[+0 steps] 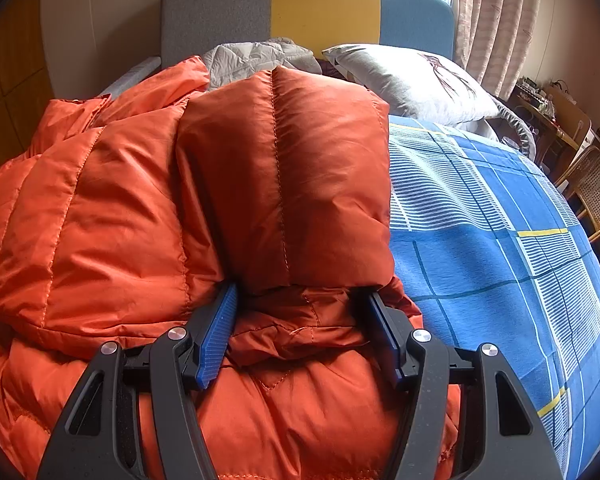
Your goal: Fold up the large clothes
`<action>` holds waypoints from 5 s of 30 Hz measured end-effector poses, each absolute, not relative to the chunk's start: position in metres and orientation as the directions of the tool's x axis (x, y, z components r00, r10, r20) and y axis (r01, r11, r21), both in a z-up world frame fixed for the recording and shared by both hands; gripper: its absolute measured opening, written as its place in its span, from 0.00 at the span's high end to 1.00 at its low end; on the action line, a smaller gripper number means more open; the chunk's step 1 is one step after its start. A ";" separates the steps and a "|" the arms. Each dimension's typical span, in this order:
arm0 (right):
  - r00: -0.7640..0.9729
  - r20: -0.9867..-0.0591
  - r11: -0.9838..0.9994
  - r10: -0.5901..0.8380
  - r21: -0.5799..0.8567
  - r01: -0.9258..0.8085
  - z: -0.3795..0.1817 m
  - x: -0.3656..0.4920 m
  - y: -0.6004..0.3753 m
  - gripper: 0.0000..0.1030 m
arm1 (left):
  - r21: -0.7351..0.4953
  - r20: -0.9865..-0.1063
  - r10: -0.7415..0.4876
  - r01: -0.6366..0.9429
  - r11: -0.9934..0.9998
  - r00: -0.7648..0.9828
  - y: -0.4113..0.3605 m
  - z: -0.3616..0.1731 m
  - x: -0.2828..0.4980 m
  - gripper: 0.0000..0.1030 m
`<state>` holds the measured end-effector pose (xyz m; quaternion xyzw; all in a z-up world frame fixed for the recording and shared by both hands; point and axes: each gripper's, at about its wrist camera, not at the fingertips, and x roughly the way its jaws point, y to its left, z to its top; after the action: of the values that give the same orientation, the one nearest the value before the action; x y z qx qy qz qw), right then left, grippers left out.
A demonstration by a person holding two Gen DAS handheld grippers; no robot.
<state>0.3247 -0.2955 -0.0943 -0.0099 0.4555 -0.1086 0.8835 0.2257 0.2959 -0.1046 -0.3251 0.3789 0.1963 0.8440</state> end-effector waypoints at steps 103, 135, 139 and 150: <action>0.576 -0.804 0.984 -0.148 -0.058 0.171 -0.093 0.322 -0.313 0.40 | -0.437 -0.642 -0.616 0.442 0.783 0.456 -0.173 -0.047 0.395 0.77; 0.577 -0.808 0.985 -0.121 -0.023 0.173 -0.091 0.320 -0.319 0.40 | -0.431 -0.620 -0.324 0.035 0.902 0.715 0.096 -0.051 0.359 0.45; 0.578 -0.809 0.981 -0.105 0.009 0.191 -0.081 0.314 -0.327 0.40 | -0.416 -0.625 -0.300 0.017 0.909 0.720 0.109 -0.059 0.364 0.46; 0.682 -0.721 0.989 -0.125 -0.037 0.142 -0.011 0.257 -0.319 0.40 | -0.369 -0.611 -0.309 0.083 0.926 0.729 0.088 -0.056 0.376 0.48</action>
<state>0.2568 -0.3192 -0.0111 0.0110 0.3922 -0.0729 0.9169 0.3762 0.0883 -0.0555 -0.1602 0.3524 -0.1068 0.9158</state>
